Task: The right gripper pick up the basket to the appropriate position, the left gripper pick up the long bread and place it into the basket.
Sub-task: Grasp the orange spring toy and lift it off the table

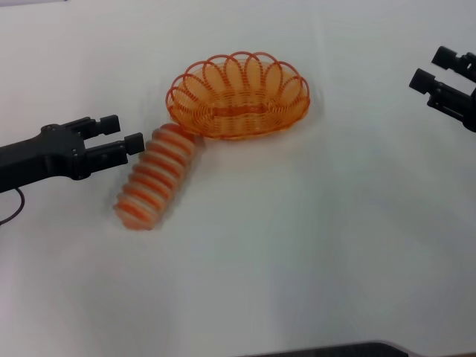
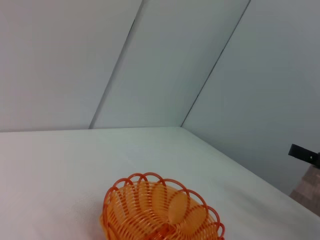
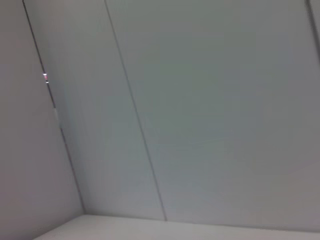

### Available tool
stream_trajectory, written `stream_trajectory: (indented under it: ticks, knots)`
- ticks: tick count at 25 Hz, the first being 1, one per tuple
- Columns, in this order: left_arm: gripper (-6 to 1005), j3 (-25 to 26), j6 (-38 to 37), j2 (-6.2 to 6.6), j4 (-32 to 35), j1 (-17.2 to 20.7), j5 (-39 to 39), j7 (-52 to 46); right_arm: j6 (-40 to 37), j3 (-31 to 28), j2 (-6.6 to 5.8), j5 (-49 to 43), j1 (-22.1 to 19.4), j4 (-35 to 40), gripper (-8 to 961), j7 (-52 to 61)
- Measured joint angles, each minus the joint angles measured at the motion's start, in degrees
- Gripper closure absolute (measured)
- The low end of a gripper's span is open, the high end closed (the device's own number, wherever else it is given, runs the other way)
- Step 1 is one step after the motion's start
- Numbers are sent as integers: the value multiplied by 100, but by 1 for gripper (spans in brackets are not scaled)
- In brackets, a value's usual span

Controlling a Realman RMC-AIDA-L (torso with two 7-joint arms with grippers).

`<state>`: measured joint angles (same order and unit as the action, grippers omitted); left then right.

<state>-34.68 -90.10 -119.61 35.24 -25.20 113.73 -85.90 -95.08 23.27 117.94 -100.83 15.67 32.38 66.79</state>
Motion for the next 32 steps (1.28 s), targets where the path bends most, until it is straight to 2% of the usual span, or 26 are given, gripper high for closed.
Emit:
stream_trajectory:
  ticks: [4,11,14,19,24,28,32]
  knots:
    - [245,-5,-27,15,4,-10,18,-216,76,-211,97,-3,-12,3,271,-211]
    - [241,-227,116,211,154,-217,467,-1999,229,-400,103,-5,59,-36,113,-191]
    - [245,-277,73,228,447,-243,594,-2609,315,-399,98,-19,94,-37,19,-106]
    - [247,-628,-430,246,1147,-374,968,-3580,466,-385,44,-25,183,-39,23,180]
    - [247,-1384,-529,183,2088,-611,1766,-4700,591,-328,9,-27,270,-10,23,409]
    - [247,-1583,-568,156,2258,-950,2339,-5276,642,-314,4,-86,311,6,22,511]
    - [246,-1638,-546,-57,2577,-1210,2865,-5602,693,-315,0,-95,324,10,22,514]
